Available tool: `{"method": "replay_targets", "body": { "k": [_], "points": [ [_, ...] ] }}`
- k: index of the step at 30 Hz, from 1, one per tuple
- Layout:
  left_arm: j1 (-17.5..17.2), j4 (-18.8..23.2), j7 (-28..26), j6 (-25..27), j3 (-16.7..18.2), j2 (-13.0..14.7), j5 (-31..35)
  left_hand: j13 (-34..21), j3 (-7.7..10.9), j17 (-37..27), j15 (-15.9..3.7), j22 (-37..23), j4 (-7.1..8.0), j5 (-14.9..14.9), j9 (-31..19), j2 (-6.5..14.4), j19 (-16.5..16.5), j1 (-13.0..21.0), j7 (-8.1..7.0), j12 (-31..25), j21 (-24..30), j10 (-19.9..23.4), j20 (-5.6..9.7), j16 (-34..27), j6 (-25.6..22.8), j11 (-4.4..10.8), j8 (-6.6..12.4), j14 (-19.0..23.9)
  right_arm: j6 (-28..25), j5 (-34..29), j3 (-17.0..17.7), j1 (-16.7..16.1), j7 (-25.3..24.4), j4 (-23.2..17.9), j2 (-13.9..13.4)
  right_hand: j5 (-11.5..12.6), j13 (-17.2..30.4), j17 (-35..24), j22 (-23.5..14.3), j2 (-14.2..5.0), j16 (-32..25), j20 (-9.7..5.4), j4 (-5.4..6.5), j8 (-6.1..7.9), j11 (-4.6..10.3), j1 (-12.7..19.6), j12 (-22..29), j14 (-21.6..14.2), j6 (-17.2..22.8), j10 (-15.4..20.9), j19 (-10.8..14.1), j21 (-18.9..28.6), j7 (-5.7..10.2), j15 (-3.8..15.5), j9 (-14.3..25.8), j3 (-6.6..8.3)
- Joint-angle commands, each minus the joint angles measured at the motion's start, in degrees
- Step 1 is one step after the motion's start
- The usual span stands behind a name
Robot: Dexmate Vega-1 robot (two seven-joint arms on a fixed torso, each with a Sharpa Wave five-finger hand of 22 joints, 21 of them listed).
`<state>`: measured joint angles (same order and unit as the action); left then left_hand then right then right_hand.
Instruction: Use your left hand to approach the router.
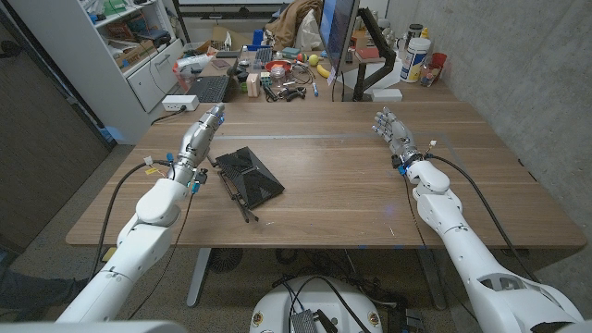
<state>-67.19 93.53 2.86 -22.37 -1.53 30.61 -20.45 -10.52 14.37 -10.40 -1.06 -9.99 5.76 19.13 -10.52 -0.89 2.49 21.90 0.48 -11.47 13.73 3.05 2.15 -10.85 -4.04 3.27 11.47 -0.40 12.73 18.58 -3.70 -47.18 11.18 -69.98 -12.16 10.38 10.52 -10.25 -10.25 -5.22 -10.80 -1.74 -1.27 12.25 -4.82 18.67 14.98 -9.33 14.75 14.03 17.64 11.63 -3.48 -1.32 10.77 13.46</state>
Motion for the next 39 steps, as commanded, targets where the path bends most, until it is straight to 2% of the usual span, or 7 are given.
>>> {"method": "replay_targets", "body": {
  "k": [1, 20, 39],
  "points": [
    [-1.6, 2.2, -2.8, 1.2, 1.6, 1.6, 4.6, -0.3, 0.23, -0.2, 0.07, -0.3, -0.42, 0.2, -0.2, 0.0, -0.3, 0.8, -0.07, -0.4, -0.1, 0.3, 0.14, -0.3, -0.7, 0.05, 0.4, 0.5, -0.3, -0.3, 0.3, -0.5, -0.5, -0.9, -0.4, 0.1, 0.3, -0.3, -0.3, -0.18, -0.1, -0.09, -0.32, -0.18, 0.2, -0.3, -0.1, -0.5, 0.4, 0.6, 0.3, 0.1, 0.16, 0.01, 0.3, 0.16],
    [-1.4, 2.7, -3.5, 1.9, 2.3, 3.3, 8.2, -0.3, 0.18, -0.2, -0.19, -0.3, -0.61, 0.2, -0.2, 0.1, -0.3, 1.2, -0.31, -0.4, -0.4, 0.6, 0.12, -0.2, -1.5, 0.15, 0.59, 0.6, 0.2, -0.9, 0.2, -0.6, -1.2, -1.2, -0.5, 0.1, 0.3, -0.3, -0.3, -0.21, -0.1, -0.04, -0.39, -0.32, 0.18, -0.4, -0.3, -0.6, 0.4, 0.7, 0.3, 0.1, 0.29, -0.03, 0.3, 0.15],
    [-3.0, 5.1, -5.5, 2.4, 3.5, 4.6, 12.8, -0.3, 0.13, -0.2, -0.23, -0.3, -0.73, 0.2, -0.2, 0.3, -0.3, 1.4, -0.32, -0.4, -0.6, 0.7, 0.04, -0.2, -1.9, 0.29, 0.56, 0.7, 0.8, -1.0, -0.3, 0.3, -1.4, 0.2, 0.3, 0.1, 0.3, -0.3, -0.3, -0.25, 0.0, -0.03, -0.42, -0.39, 0.24, -0.5, -0.4, -0.7, 0.5, 0.8, 0.4, 0.0, 0.31, -0.02, 0.3, 0.14]
  ]
}}
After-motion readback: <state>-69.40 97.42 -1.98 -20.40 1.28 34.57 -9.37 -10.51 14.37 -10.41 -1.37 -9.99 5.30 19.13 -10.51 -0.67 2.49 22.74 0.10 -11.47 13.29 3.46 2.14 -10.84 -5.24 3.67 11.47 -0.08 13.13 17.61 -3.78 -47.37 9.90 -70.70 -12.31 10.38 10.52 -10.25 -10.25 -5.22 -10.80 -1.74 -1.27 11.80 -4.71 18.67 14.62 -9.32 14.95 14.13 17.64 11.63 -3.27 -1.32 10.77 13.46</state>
